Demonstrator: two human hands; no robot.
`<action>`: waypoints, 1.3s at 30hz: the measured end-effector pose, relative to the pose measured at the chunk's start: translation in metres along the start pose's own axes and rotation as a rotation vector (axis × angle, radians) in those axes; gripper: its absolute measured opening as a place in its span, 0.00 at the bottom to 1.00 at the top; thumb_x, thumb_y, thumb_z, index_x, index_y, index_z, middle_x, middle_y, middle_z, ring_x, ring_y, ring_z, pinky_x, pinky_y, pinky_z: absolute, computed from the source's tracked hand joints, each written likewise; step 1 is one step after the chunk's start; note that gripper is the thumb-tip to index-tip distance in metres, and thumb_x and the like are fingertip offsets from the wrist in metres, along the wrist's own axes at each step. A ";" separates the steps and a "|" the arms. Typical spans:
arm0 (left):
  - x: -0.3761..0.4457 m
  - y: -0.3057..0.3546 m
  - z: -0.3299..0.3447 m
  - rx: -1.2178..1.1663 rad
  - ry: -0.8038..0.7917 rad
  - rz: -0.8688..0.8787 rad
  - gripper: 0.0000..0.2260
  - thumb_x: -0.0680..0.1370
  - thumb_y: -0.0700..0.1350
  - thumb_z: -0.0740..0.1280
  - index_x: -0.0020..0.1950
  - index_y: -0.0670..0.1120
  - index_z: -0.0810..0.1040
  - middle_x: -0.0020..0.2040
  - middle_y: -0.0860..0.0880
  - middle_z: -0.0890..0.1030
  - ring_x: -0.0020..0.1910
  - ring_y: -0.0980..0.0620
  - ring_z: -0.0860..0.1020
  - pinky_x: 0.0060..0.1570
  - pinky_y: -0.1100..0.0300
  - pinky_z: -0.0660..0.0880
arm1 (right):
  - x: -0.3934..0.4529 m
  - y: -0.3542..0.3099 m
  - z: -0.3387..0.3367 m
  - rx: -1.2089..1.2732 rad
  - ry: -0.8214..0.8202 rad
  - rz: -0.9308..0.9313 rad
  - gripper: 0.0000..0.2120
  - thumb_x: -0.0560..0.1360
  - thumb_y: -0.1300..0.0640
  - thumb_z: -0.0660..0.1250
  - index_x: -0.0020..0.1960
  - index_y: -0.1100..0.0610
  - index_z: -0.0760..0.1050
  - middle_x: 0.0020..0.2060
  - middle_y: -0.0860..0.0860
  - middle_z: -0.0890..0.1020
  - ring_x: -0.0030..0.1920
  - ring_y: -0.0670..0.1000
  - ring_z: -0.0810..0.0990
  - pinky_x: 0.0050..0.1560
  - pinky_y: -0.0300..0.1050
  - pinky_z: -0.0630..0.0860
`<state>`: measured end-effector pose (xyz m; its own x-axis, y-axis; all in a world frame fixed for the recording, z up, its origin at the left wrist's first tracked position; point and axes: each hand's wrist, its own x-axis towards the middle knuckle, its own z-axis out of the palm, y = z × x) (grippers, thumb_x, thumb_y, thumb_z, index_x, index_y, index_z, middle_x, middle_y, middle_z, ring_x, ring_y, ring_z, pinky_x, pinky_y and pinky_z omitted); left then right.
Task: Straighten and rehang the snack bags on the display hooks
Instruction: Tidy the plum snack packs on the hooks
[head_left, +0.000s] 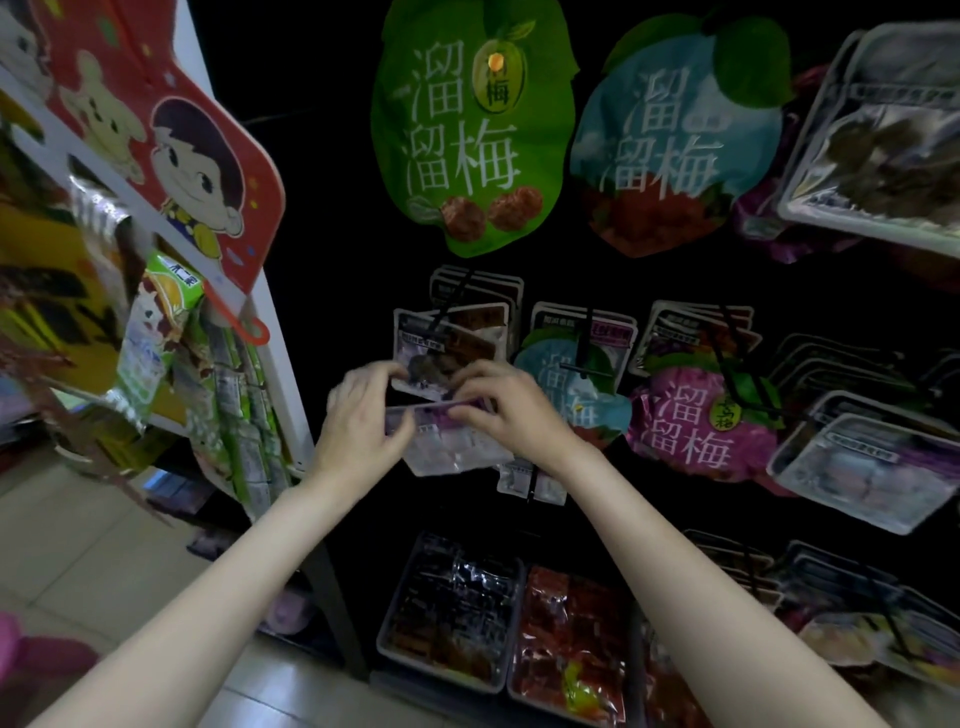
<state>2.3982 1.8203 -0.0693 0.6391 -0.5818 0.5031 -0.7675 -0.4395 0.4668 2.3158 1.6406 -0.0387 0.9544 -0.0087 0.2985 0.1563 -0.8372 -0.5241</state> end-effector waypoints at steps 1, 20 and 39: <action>-0.005 -0.003 0.002 0.024 -0.056 0.028 0.13 0.74 0.49 0.60 0.56 0.46 0.73 0.47 0.49 0.79 0.49 0.49 0.76 0.49 0.56 0.66 | -0.007 0.003 0.002 0.012 -0.042 0.029 0.06 0.75 0.57 0.68 0.48 0.58 0.82 0.59 0.53 0.76 0.59 0.50 0.72 0.57 0.43 0.67; -0.031 0.007 -0.028 0.010 -0.140 0.114 0.10 0.76 0.44 0.61 0.49 0.41 0.80 0.44 0.46 0.82 0.47 0.43 0.79 0.47 0.50 0.74 | 0.016 0.010 0.001 -0.193 0.178 0.432 0.24 0.80 0.60 0.55 0.74 0.53 0.58 0.74 0.57 0.52 0.72 0.63 0.53 0.67 0.54 0.61; -0.061 0.100 0.117 -0.207 -0.585 0.075 0.06 0.77 0.40 0.63 0.51 0.44 0.78 0.45 0.50 0.81 0.45 0.52 0.79 0.43 0.60 0.73 | -0.216 0.056 0.028 0.215 0.123 0.823 0.07 0.74 0.60 0.68 0.50 0.60 0.81 0.43 0.49 0.81 0.46 0.45 0.77 0.43 0.37 0.69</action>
<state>2.2771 1.7315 -0.1387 0.4053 -0.9101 0.0859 -0.7463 -0.2751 0.6060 2.1259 1.6104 -0.1548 0.7525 -0.6375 -0.1650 -0.5170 -0.4168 -0.7476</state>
